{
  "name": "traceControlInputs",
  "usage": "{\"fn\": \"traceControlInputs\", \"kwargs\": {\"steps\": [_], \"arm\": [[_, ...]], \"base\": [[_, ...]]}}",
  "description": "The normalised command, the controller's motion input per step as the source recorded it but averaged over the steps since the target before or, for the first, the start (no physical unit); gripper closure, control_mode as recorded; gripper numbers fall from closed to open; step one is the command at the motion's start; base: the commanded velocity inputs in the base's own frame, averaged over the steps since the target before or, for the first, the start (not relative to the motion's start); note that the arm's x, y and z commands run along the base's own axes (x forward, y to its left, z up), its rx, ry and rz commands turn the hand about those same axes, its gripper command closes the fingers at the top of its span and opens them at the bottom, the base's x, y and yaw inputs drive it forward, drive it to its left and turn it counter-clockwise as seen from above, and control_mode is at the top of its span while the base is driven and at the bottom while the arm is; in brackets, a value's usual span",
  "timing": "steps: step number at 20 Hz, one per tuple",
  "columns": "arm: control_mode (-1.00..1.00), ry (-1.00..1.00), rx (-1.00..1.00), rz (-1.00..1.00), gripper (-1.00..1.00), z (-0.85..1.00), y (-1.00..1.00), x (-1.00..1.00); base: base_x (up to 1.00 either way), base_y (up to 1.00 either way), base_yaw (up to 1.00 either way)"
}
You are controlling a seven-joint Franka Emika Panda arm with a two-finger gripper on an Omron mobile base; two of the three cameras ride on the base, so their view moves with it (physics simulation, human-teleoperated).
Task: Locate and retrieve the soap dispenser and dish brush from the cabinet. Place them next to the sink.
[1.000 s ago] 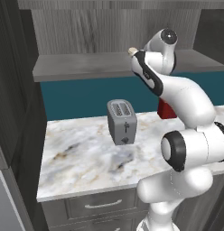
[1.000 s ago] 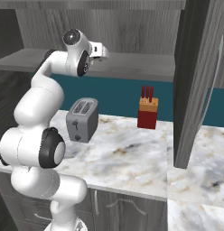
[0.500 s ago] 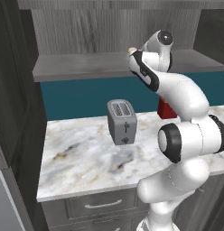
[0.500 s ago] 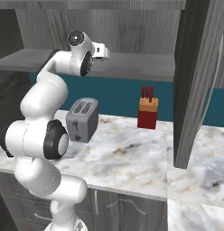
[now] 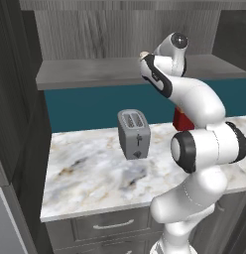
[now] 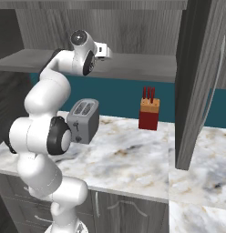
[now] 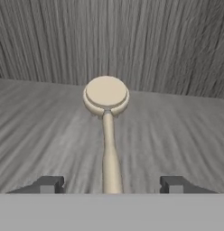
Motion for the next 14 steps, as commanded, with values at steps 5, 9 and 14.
{"fn": "traceControlInputs", "kwargs": {"steps": [5,9,14], "arm": [[-1.0,0.0,0.0,0.0,1.0,-0.04,0.0,0.05],[-1.0,0.0,0.0,0.0,1.0,0.0,0.0,0.0],[-1.0,0.0,0.0,0.0,1.0,0.0,0.0,0.0]], "base": [[0.0,0.0,0.0],[0.0,0.0,0.0],[0.0,0.0,0.0]]}}
